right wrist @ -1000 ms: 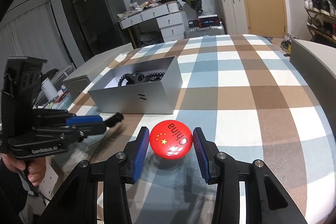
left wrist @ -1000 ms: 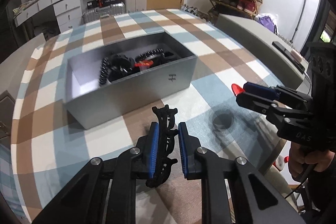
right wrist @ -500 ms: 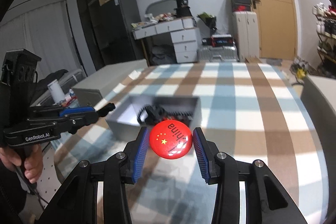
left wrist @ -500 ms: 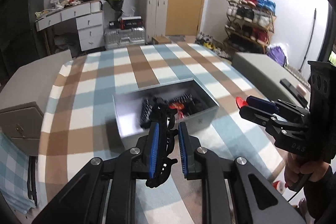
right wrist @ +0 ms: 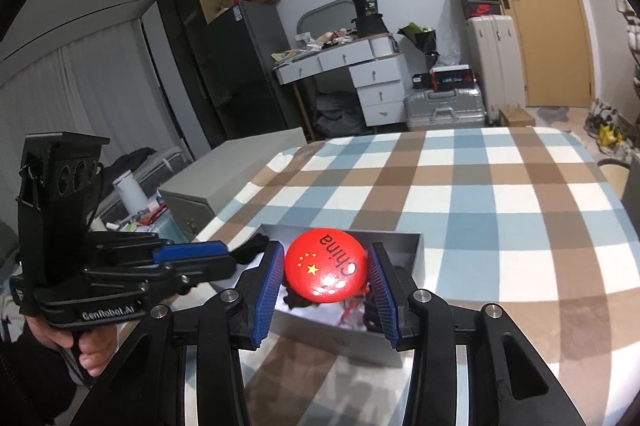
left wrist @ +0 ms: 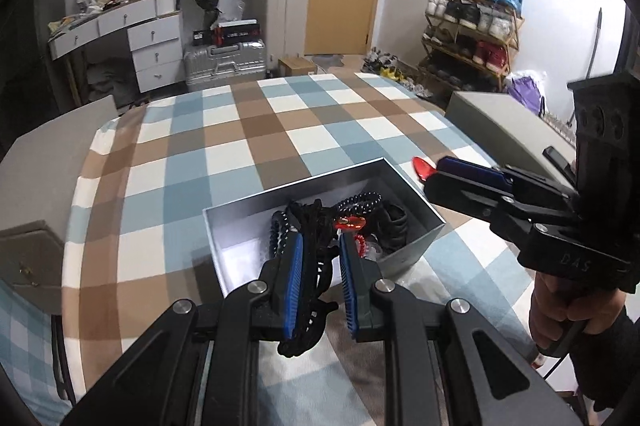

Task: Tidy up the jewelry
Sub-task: 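Carry the red badge and comb clip into the grey box and release them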

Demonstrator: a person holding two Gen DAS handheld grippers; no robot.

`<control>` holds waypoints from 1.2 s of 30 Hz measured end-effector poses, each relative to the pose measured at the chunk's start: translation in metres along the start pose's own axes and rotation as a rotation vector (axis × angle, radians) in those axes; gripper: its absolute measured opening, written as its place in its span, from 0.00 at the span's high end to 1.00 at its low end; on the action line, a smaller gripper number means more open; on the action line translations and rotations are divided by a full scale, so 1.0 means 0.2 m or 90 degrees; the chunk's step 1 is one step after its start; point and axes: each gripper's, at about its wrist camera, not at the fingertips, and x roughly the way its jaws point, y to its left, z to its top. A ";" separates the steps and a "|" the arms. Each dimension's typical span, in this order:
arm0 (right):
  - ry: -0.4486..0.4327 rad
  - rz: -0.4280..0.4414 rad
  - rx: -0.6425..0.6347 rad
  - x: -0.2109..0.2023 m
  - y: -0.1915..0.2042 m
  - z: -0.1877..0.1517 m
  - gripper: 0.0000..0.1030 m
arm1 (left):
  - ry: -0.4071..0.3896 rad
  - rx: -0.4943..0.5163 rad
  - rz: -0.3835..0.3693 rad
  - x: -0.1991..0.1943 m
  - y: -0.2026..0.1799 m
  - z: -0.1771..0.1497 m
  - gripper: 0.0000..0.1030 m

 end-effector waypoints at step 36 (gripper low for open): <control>0.027 -0.024 0.009 0.18 -0.05 0.02 0.48 | -0.045 -0.061 -0.029 0.07 0.11 0.09 0.53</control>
